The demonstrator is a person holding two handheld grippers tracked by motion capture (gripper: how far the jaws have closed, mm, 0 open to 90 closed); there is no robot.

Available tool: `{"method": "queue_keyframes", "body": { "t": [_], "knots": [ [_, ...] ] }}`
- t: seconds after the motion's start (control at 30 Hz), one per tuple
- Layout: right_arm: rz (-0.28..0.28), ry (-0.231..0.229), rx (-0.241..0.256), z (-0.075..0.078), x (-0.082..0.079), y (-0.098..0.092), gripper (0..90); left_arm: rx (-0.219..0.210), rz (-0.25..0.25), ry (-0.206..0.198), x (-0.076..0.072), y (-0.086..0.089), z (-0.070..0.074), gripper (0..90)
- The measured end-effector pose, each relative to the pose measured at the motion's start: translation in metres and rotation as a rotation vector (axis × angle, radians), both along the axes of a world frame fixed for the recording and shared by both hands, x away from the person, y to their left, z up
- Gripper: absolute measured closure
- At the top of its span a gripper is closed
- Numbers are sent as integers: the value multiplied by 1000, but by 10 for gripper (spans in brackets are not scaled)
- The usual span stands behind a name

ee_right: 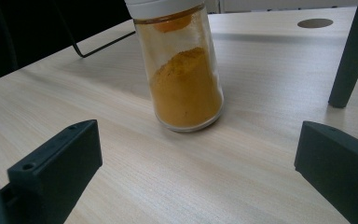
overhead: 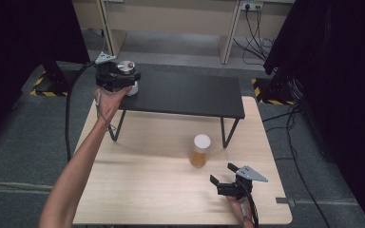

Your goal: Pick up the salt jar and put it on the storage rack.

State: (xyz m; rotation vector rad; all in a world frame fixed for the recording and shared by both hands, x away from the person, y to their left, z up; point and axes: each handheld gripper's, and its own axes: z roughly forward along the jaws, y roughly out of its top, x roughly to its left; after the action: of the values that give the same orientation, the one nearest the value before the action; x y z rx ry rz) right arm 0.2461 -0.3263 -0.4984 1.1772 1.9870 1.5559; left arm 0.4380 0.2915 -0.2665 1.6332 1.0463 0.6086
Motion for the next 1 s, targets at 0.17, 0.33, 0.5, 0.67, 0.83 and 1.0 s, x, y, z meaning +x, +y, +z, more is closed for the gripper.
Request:
{"method": "queue_keyframes", "body": {
  "t": [0.17, 0.33, 0.5, 0.67, 0.83, 1.0],
  "knots": [
    [0, 1, -1, 0, 0, 0, 6, 8, -38, -24, -22, 11, -7, 55],
    [0, -6, -5, 0, -1, 1, 5, -13, -40, -54, -53, 21, -13, 50],
    [-3, -4, -5, 0, -2, 1, 5, -29, -57, -70, -79, 29, -19, 47],
    [-4, -2, -5, 0, -2, 1, 5, -15, -117, -68, -124, 29, -44, 44],
    [-3, -4, -8, 1, -2, 2, 5, 14, -144, -87, -158, 24, -79, 20],
    [-7, -3, -5, 0, -2, 2, 5, -3, -178, -63, -175, 26, -107, 13]
  ]
}}
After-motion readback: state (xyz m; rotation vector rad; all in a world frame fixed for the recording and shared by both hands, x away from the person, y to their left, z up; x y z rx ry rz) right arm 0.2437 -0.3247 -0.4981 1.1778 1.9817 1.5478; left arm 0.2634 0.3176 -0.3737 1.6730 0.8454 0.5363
